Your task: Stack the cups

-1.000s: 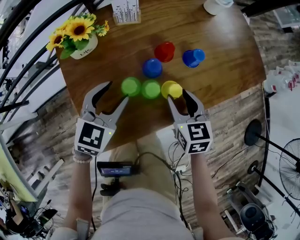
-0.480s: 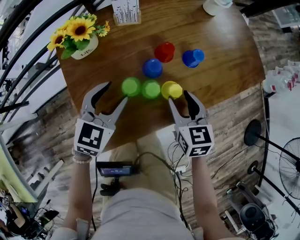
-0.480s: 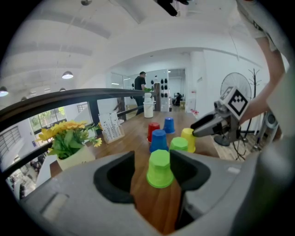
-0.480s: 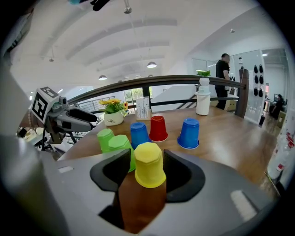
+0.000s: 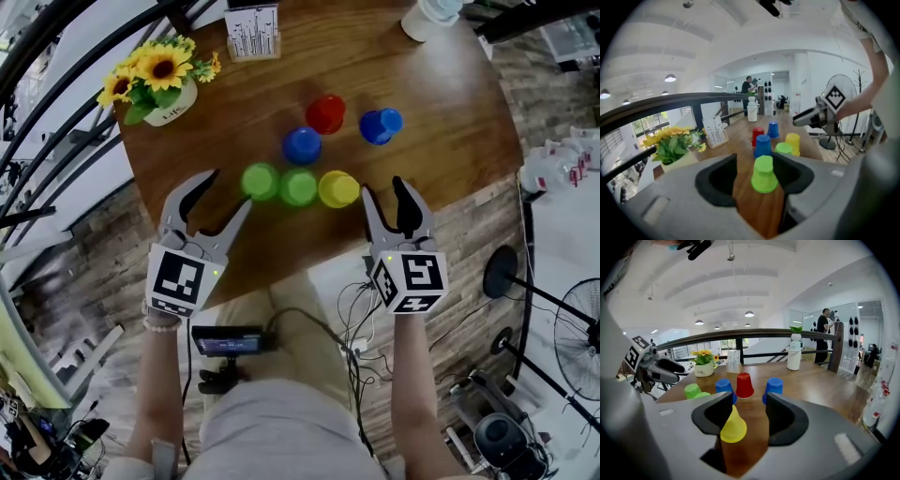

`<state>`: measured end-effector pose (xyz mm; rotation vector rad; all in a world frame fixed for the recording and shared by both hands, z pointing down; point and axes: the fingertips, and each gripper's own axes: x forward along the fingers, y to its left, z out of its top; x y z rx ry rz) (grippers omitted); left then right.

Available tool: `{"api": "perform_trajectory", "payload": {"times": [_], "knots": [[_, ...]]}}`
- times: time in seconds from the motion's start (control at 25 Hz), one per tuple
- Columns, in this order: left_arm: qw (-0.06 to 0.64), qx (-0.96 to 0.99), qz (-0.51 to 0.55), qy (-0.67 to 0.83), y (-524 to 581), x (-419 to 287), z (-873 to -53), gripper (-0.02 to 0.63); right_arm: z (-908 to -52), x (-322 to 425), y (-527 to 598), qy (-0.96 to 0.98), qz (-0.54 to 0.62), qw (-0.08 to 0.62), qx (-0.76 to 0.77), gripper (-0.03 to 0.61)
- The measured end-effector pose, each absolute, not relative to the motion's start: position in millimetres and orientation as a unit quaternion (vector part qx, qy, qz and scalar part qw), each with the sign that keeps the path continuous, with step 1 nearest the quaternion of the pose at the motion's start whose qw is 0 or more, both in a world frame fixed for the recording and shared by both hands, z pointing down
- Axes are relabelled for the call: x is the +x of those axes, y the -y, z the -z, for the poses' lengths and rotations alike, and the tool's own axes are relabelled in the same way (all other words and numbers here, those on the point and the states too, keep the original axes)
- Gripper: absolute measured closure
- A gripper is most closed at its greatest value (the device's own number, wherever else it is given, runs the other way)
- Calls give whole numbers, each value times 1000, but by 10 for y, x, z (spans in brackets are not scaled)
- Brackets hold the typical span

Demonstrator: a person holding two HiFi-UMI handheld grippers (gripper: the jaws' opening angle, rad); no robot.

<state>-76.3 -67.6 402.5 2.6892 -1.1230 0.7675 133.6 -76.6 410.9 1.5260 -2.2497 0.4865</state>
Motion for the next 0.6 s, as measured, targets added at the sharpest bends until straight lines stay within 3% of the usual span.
{"api": "perform_trajectory", "payload": {"times": [0.6], "knots": [[67, 882, -258, 389, 658, -782, -4034, 385, -4295, 1693, 1437, 784, -165, 209, 560, 368]]}}
